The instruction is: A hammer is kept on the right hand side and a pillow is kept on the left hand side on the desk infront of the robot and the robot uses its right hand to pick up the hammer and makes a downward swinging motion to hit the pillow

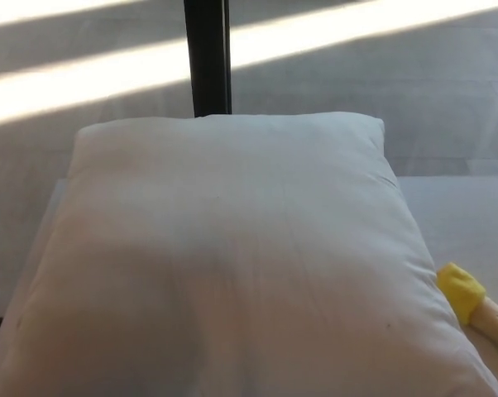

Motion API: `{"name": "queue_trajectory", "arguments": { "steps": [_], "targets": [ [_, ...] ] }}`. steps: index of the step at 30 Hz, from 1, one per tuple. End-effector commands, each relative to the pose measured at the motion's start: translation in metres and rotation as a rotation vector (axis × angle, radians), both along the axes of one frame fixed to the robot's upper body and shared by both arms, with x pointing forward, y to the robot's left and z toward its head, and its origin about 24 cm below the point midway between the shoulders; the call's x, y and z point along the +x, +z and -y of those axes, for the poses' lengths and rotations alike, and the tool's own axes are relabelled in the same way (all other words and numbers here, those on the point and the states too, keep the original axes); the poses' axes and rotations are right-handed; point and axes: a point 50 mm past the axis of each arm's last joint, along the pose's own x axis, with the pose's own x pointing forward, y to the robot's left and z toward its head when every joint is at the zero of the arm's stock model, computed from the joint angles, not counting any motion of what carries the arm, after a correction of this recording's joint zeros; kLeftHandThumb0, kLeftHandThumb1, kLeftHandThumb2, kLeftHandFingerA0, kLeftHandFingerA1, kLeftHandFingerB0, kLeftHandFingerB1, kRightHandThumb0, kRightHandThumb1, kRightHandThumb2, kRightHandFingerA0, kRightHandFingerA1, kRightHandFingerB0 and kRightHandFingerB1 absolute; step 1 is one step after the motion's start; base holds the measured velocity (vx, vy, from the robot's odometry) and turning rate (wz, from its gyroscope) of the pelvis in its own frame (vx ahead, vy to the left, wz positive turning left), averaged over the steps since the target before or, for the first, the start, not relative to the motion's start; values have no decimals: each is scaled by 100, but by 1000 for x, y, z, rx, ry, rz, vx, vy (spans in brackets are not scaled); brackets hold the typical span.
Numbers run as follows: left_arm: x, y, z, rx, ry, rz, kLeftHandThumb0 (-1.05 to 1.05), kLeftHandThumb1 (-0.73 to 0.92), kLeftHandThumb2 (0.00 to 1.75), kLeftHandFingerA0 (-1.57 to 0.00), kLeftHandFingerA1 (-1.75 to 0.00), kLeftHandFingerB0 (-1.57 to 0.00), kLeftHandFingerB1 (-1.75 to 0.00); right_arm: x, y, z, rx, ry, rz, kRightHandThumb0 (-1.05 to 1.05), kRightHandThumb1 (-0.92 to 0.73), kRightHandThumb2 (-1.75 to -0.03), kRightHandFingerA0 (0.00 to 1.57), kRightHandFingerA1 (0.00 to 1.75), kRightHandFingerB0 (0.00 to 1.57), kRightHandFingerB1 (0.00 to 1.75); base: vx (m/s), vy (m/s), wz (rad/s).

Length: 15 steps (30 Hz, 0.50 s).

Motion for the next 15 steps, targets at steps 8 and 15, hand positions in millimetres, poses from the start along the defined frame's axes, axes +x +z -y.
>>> {"name": "queue_trajectory", "arguments": {
  "steps": [8, 15],
  "targets": [
    [-3, 6, -7, 16, 2, 5, -62, 75, 63, -73, -53, -55, -48, 61, 41, -84, -474, 378, -152, -68, -74, -62, 21, 35, 26, 30, 0, 0, 0],
    [-3, 6, -7, 17, 1, 16, -60, 75, 62, -72, -55, -58, -53, 83, 31, -124, -597, 585, -281, -72, -67, -61, 25, 39, 36, 32, 0, 0, 0]
  ]
}}
